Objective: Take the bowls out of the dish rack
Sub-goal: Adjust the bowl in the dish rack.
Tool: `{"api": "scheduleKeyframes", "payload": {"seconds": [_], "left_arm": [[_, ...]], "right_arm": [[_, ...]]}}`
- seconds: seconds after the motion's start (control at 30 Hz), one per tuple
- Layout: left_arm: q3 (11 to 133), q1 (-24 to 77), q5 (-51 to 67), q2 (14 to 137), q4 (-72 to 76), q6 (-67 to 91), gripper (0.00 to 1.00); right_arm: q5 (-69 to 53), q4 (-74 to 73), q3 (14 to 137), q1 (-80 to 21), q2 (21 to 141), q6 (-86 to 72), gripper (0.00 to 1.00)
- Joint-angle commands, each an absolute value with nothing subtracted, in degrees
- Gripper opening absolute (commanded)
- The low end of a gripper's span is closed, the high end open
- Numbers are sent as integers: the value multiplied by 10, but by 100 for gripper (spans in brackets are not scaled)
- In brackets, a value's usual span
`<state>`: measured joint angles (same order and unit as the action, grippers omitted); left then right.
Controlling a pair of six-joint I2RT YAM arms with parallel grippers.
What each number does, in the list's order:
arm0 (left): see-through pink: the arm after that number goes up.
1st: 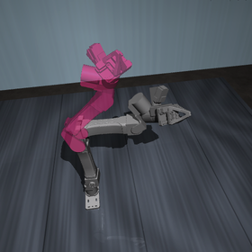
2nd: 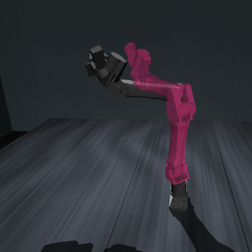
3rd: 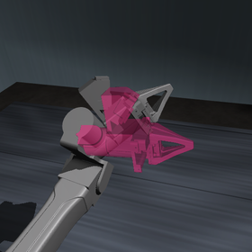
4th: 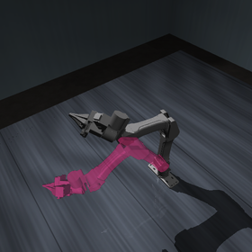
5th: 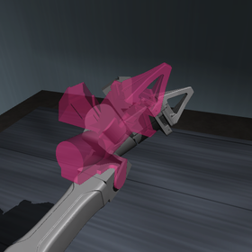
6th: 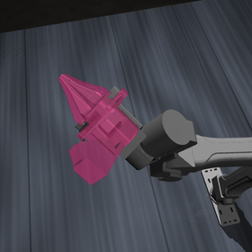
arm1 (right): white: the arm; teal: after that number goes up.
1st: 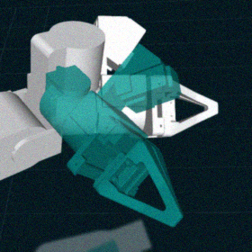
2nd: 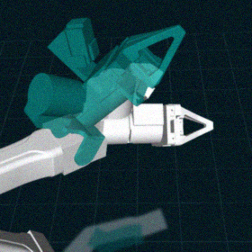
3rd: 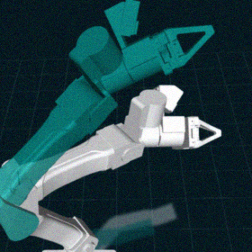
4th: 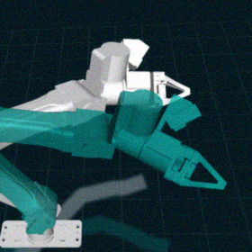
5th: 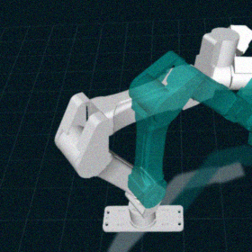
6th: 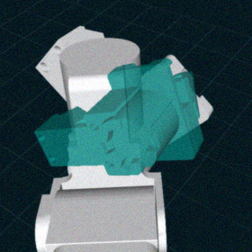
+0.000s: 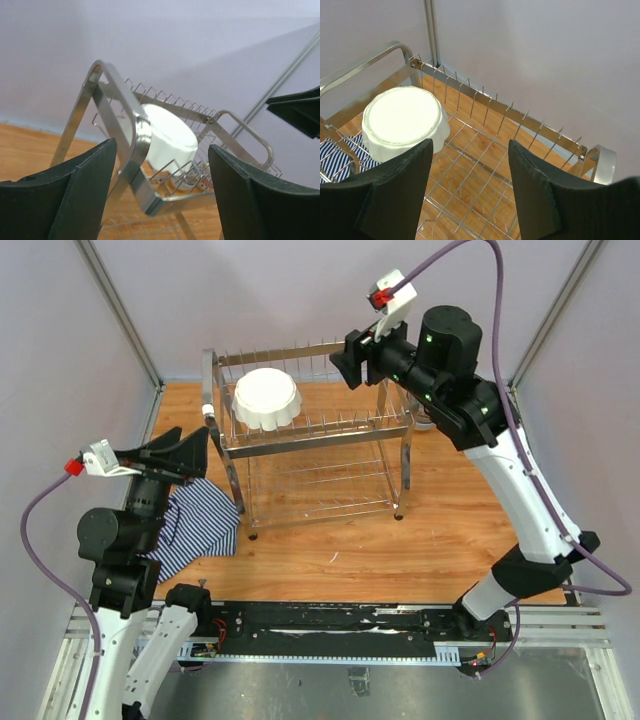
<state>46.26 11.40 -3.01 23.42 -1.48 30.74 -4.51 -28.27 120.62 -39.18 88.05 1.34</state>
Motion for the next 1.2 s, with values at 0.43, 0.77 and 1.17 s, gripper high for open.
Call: {"api": "scheduleKeyframes", "payload": {"seconds": [0.43, 0.77, 1.17], "left_arm": [[641, 114, 87, 452, 32, 311, 79], [646, 114, 86, 495, 41, 313, 79], [632, 114, 46, 499, 21, 282, 79]], "right_arm": [[-97, -371, 1350, -414, 1014, -42, 63], [-73, -372, 1361, -444, 1054, -42, 63], [34, -395, 1404, -476, 1109, -19, 63]]}}
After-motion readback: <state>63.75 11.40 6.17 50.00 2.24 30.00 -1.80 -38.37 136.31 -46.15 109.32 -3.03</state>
